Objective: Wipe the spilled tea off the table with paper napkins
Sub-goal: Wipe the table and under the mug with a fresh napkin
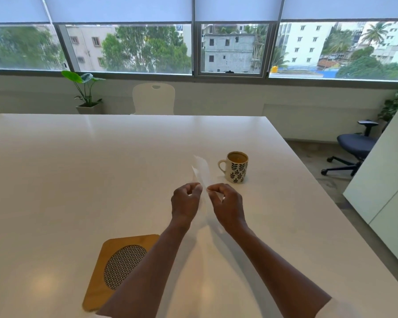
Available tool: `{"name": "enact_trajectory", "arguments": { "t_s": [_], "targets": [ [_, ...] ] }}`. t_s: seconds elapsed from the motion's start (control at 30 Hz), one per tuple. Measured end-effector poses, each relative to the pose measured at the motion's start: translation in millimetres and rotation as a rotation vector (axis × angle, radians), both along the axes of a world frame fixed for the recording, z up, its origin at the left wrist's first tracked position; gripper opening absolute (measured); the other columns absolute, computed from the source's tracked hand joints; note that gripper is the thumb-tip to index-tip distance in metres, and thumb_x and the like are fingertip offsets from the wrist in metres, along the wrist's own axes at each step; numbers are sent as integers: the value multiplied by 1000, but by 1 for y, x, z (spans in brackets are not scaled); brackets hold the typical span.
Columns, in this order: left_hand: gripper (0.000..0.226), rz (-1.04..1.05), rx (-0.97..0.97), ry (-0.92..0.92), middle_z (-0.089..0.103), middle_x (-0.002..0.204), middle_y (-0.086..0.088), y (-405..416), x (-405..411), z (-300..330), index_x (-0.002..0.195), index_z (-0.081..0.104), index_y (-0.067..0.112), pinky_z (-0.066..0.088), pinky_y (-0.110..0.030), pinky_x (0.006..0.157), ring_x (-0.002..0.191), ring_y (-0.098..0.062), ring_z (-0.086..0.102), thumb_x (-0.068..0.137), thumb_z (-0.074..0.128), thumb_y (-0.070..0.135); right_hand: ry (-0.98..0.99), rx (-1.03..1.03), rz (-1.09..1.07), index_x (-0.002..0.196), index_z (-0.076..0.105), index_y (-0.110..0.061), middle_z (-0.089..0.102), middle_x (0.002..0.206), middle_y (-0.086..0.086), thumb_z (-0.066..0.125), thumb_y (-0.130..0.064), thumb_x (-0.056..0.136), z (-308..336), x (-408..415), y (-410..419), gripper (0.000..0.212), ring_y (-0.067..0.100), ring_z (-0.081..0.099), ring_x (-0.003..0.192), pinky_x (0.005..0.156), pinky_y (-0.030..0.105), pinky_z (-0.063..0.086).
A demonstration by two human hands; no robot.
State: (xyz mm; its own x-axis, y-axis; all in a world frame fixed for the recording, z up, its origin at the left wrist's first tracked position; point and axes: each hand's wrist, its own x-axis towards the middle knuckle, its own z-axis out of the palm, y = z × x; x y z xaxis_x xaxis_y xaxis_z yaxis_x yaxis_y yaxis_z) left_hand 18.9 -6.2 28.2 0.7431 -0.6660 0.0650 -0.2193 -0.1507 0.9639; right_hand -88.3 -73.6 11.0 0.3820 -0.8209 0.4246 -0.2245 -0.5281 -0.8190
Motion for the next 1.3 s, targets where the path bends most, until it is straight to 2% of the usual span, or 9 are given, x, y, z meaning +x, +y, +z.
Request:
{"name": "enact_trajectory", "arguments": {
  "t_s": [0.2,0.4,0.6,0.77,0.83,0.9,1.0,1.17,1.3],
  "targets": [
    [29,-30,-57,180,77,91,-4,-13,-24,-4,99,77,14,60,-42,79,85,-24,72,92,65,40,88,-64,50,101,73,-18,69,95,-5,64,-18,90,-7,-19,-6,14,11,63,86,78,38,57],
    [16,17,-69,253,77,93,-3,-22,-35,-6,101,77,15,61,-43,84,86,-24,73,90,69,25,119,-79,95,104,72,-23,69,98,-7,65,-20,91,-13,-34,-12,15,11,60,92,81,40,56],
    [6,36,-88,336,77,91,-4,-21,-35,-14,93,75,20,63,-39,74,83,-25,74,90,70,23,-4,-82,59,107,66,-24,66,105,-11,60,-33,93,-6,-52,-19,18,10,60,94,75,36,57],
    [9,-28,-106,385,77,93,-6,-19,-40,-18,95,75,18,61,-46,82,89,-30,72,89,71,25,-14,225,-131,130,51,-15,59,128,3,67,-34,91,2,-64,-37,47,19,64,99,85,36,55],
    [11,-80,-108,401,77,96,-8,-18,-42,-19,96,75,16,59,-49,85,92,-33,71,89,71,24,-48,437,-123,138,44,-13,58,132,7,69,-39,89,3,-68,-42,61,24,63,108,93,44,54],
    [11,-122,-101,402,76,97,-10,-18,-43,-20,97,74,16,59,-52,86,92,-34,71,89,71,24,-130,625,-64,141,42,-11,61,128,11,71,-39,87,2,-72,-45,67,26,65,105,90,48,56],
    [14,-158,-83,393,76,99,-11,-16,-44,-21,102,72,19,59,-52,84,93,-35,71,89,71,22,-211,731,8,133,50,-7,68,115,12,71,-30,88,1,-77,-44,55,27,69,96,79,45,60],
    [36,-251,-43,371,75,106,-12,-13,-45,-23,120,65,16,58,-42,78,96,-33,71,87,74,26,-274,712,29,116,63,-7,73,106,11,73,-15,86,-2,-84,-41,33,31,70,96,85,51,59],
    [25,-275,-30,366,76,103,-11,-14,-47,-24,111,70,11,58,-43,82,97,-33,71,88,72,19,-296,736,77,113,65,-9,72,109,14,73,-14,85,2,-88,-37,30,36,69,99,87,54,57]
  ]
}}
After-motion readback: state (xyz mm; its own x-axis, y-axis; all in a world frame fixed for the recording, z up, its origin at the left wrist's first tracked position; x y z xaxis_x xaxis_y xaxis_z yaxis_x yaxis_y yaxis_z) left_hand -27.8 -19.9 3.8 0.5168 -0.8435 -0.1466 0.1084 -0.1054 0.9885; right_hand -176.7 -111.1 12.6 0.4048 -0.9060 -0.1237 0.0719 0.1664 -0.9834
